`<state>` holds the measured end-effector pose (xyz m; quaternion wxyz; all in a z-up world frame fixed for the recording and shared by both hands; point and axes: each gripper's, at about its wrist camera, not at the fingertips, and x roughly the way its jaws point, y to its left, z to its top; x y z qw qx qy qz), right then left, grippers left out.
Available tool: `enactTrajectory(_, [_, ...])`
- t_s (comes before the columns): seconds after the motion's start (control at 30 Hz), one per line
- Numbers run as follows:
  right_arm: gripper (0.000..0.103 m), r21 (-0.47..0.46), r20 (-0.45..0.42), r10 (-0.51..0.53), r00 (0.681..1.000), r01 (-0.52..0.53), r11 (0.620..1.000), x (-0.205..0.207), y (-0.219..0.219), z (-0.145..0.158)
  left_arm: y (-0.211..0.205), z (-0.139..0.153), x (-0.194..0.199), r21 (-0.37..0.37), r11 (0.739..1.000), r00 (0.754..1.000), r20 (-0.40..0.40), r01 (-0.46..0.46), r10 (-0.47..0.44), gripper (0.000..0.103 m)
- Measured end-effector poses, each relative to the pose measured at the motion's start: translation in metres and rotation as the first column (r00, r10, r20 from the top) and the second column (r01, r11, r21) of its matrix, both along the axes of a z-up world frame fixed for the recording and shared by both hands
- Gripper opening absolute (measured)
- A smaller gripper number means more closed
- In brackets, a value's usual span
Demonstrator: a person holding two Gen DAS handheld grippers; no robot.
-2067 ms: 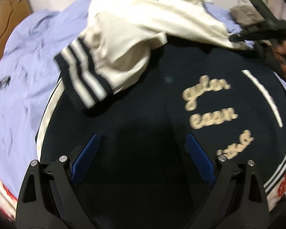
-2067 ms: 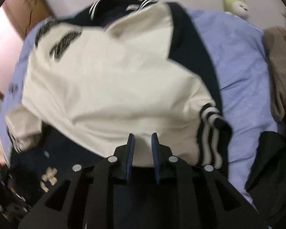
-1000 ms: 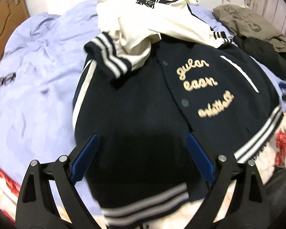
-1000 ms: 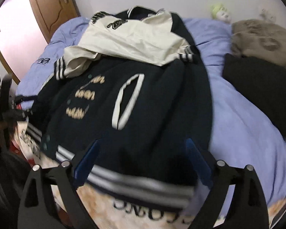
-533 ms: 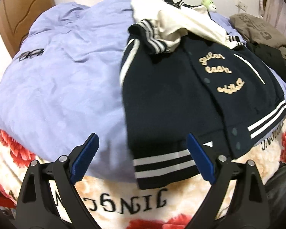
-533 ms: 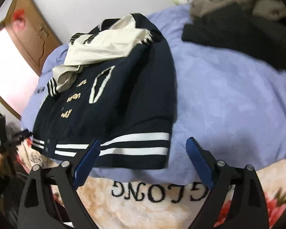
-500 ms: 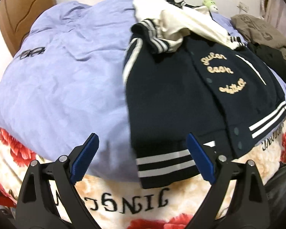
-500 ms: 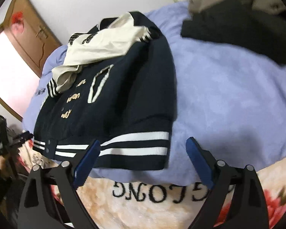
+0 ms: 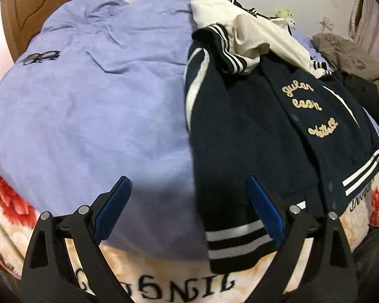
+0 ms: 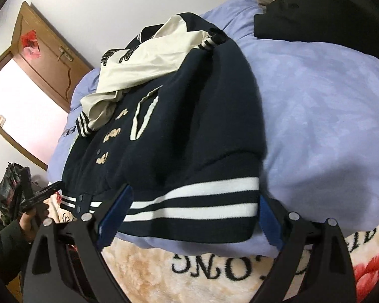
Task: Fold large clothes
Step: 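Grasp the striped hem with both grippers and lift it toward the collar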
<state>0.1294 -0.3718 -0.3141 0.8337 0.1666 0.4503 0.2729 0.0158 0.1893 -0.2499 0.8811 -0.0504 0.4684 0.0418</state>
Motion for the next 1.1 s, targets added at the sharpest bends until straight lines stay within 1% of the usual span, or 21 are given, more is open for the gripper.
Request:
enactTrajectory(0.1, [0.090,0.046,0.006,0.010,1.000,-0.010,0.999,0.002,0.001,0.002,-0.006,-0.008,0.003,-0.082,0.996,0.999,-0.007,0.041,-0.041,0.091])
enactTrajectory(0.2, [0.090,0.077,0.024,0.035,0.999,-0.037,0.996,0.001,0.007,0.007,-0.021,-0.015,0.003,-0.101,0.989,0.994,-0.014,0.110,-0.112,0.091])
enactTrajectory(0.27, [0.090,0.085,0.030,0.050,0.998,-0.052,0.995,0.001,0.012,0.010,-0.032,-0.020,0.001,-0.130,0.979,0.987,-0.015,0.158,-0.161,0.091])
enactTrajectory(0.33, [0.090,0.078,0.033,0.056,0.998,-0.058,0.995,0.003,0.017,0.010,-0.036,-0.025,0.000,-0.107,0.981,0.987,-0.020,0.159,-0.162,0.091])
enactTrajectory(0.37, [0.090,0.074,0.031,0.056,0.998,-0.058,0.996,0.004,0.018,0.009,-0.036,-0.026,0.000,-0.113,0.982,0.988,-0.018,0.153,-0.156,0.091])
enactTrajectory(0.43, [0.090,0.075,0.016,0.057,0.998,-0.058,0.996,0.007,0.020,0.006,-0.029,-0.028,-0.001,-0.177,0.976,0.992,0.000,0.124,-0.126,0.091])
enactTrajectory(0.47, [0.090,0.078,0.009,0.058,0.998,-0.059,0.995,0.007,0.021,0.005,-0.025,-0.027,-0.001,-0.228,0.967,0.993,0.014,0.114,-0.114,0.091])
enactTrajectory(0.5, [0.090,0.085,0.007,0.057,0.998,-0.058,0.995,0.007,0.021,0.004,-0.021,-0.026,-0.001,-0.278,0.954,0.994,0.025,0.113,-0.111,0.091])
enactTrajectory(0.53, [0.090,0.095,0.007,0.059,0.998,-0.060,0.994,0.007,0.021,0.004,-0.018,-0.025,-0.001,-0.342,0.933,0.994,0.033,0.107,-0.102,0.091])
enactTrajectory(0.67, [0.090,0.150,0.013,0.089,0.996,-0.090,0.985,0.004,0.027,0.006,-0.012,-0.026,0.002,-0.419,0.905,0.997,0.029,0.072,-0.066,0.091])
enactTrajectory(0.7, [0.090,0.142,0.011,0.097,0.995,-0.098,0.985,0.004,0.031,0.005,-0.013,-0.028,0.004,-0.427,0.902,0.998,0.018,0.064,-0.062,0.091])
enactTrajectory(0.77, [0.089,0.101,-0.004,0.098,0.995,-0.097,0.990,0.006,0.039,0.002,-0.016,-0.029,0.010,-0.417,0.907,0.998,-0.002,0.063,-0.070,0.091])
enactTrajectory(0.8, [0.082,0.074,-0.021,0.087,0.996,-0.085,0.994,0.009,0.043,-0.001,-0.020,-0.029,0.013,-0.411,0.909,0.997,-0.011,0.066,-0.077,0.090])
enactTrajectory(0.83, [0.069,0.056,-0.036,0.073,0.997,-0.071,0.996,0.012,0.044,-0.004,-0.023,-0.030,0.017,-0.397,0.915,0.996,-0.022,0.069,-0.085,0.088])
enactTrajectory(0.87, [0.060,0.030,-0.057,0.050,0.997,-0.048,0.998,0.015,0.045,-0.007,-0.025,-0.030,0.019,-0.381,0.922,0.996,-0.031,0.067,-0.085,0.073])
enactTrajectory(0.9, [0.043,0.020,-0.086,0.026,0.996,-0.024,0.999,0.018,0.043,-0.011,-0.025,-0.029,0.020,-0.359,0.932,0.996,-0.043,0.053,-0.073,0.059])
enactTrajectory(0.93, [0.034,0.038,-0.112,0.015,0.994,-0.011,0.999,0.020,0.040,-0.015,-0.023,-0.030,0.021,-0.353,0.935,0.997,-0.051,0.043,-0.065,0.038])
enactTrajectory(0.97, [0.032,0.060,-0.138,0.005,0.990,0.003,0.998,0.022,0.037,-0.018,-0.021,-0.030,0.022,-0.370,0.928,0.997,-0.062,0.028,-0.055,0.037])
enactTrajectory(1.0, [0.026,0.076,-0.166,-0.009,0.986,0.022,0.997,0.023,0.033,-0.020,-0.020,-0.030,0.023,-0.384,0.923,0.996,-0.068,0.021,-0.051,0.036])
enactTrajectory(1.03, [0.021,0.079,-0.176,-0.012,0.984,0.026,0.996,0.024,0.032,-0.021,-0.019,-0.028,0.023,-0.395,0.918,0.996,-0.072,0.020,-0.052,0.032])
enactTrajectory(1.1, [0.016,0.072,-0.182,-0.019,0.983,0.033,0.997,0.022,0.031,-0.019,-0.018,-0.021,0.022,-0.399,0.916,0.996,-0.068,0.031,-0.063,0.028])
